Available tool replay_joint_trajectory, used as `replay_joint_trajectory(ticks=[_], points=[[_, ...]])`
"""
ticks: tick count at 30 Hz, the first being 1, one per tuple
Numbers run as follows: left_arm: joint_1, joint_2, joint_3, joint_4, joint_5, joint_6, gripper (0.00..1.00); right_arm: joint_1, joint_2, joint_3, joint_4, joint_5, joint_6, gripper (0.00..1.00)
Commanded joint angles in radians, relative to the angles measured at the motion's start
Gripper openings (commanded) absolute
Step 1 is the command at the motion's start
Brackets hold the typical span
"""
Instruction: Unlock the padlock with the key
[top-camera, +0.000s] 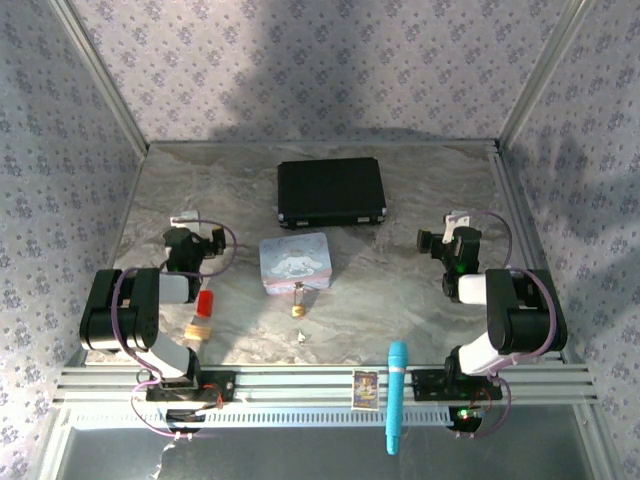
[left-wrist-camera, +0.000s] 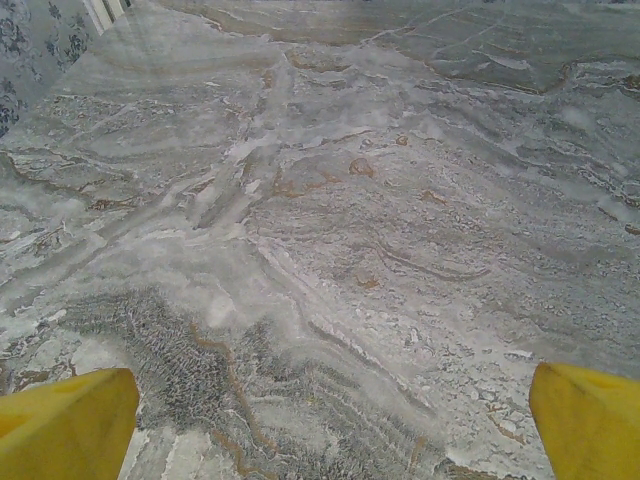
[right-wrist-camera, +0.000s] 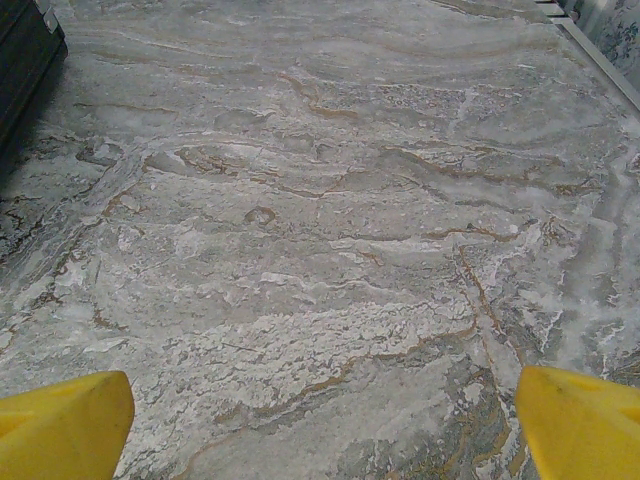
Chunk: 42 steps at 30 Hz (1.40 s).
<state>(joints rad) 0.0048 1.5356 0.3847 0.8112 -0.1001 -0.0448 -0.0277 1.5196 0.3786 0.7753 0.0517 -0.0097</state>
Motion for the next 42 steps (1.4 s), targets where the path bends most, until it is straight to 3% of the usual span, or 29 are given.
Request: replay_joint_trajectory(ticks=[1,14,18,22,27,29,33,35,38,42], points=[[0.007,-0.001,0.026,0.006,0.014,0.007,1.0,-0.003,0.0,0.019,0.018,-0.006,-0.018,0.99],[0.007,-0.012,0.026,-0.001,0.011,0.003,1.0,-0.006,-0.023,0.04,-0.035,-0.019,-0.019,0.99],[0.006,-0.11,0.022,-0.069,-0.017,-0.003,1.0,0.001,-0.064,0.033,-0.052,-0.017,-0.027,0.99],[0.007,-0.257,0.054,-0.24,-0.031,-0.024,1.0,0.011,-0.204,0.082,-0.251,0.024,-0.011,0.99],[0.007,-0.465,0.134,-0.523,-0.03,-0.282,1.0,-0.007,-0.369,0.196,-0.599,-0.011,0.186,0.99],[0.006,-0.531,0.146,-0.616,-0.02,-0.43,1.0,-0.029,-0.391,0.223,-0.674,-0.109,0.23,0.99],[0.006,-0.616,0.172,-0.762,0.182,-0.587,1.0,-0.025,-0.407,0.287,-0.825,-0.321,0.256,0.99],[-0.003,-0.64,0.199,-0.884,0.25,-0.631,1.0,0.009,-0.42,0.306,-0.885,-0.358,0.272,0.99],[-0.045,-0.673,0.221,-1.034,0.321,-0.648,1.0,0.107,-0.432,0.344,-1.003,-0.324,0.275,0.99],[-0.111,-0.741,0.182,-1.114,0.429,-0.661,1.0,0.299,-0.432,0.375,-1.131,-0.245,0.289,0.96]])
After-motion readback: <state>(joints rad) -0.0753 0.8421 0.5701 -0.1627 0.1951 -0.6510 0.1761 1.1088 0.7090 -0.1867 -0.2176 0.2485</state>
